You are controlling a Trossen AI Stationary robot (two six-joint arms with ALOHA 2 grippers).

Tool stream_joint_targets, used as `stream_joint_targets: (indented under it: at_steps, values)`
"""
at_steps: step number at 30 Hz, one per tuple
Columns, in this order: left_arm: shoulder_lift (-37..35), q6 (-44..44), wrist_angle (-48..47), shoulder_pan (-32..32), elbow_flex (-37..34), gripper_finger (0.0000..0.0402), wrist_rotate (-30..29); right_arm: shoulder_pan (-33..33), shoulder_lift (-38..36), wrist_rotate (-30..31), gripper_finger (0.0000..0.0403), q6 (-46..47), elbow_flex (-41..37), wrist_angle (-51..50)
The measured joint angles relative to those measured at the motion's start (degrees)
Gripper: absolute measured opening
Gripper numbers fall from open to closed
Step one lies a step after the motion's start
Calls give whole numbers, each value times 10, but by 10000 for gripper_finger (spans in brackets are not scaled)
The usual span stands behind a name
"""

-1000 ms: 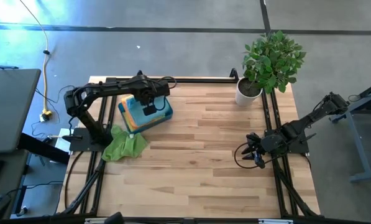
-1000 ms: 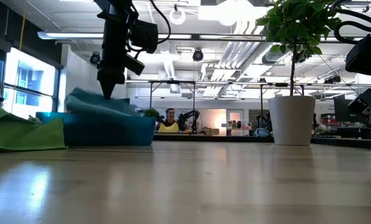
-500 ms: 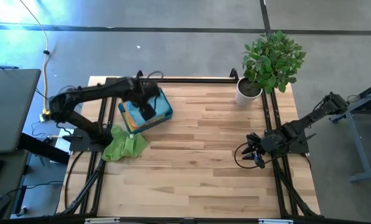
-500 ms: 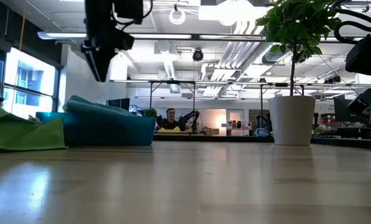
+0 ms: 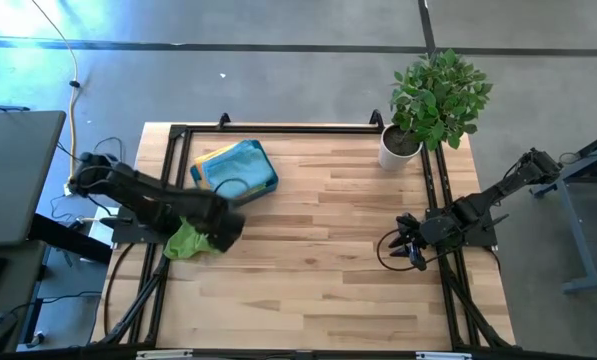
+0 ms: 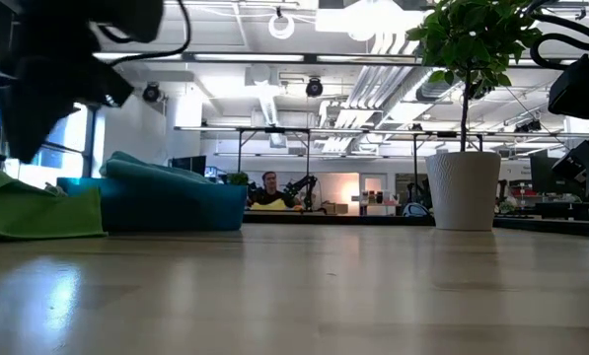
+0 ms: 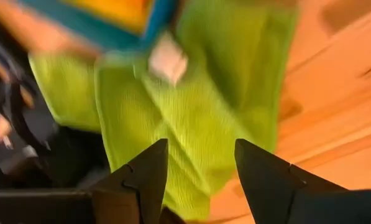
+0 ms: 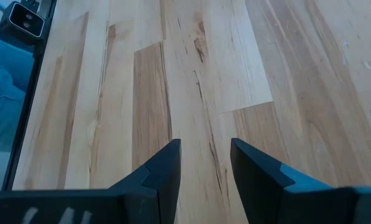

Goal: Fold microfiber towels
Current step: Fold the green microfiber cloth

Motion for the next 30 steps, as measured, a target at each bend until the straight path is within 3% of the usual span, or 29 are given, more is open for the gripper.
stream_joint_targets:
  at_steps: [7, 17, 25, 30]
  values:
    - [0, -161, 51, -94, -78, 177, 6, 0, 0, 0, 133, 0, 0, 0]
    - [5, -238, 321, -115, -169, 177, -13, 0, 0, 0, 133, 0, 0, 0]
    - [65, -201, 514, -115, -133, 177, -31, 0, 0, 0, 133, 0, 0, 0]
    - [173, -114, 566, -115, -38, 177, -52, 0, 0, 0, 133, 0, 0, 0]
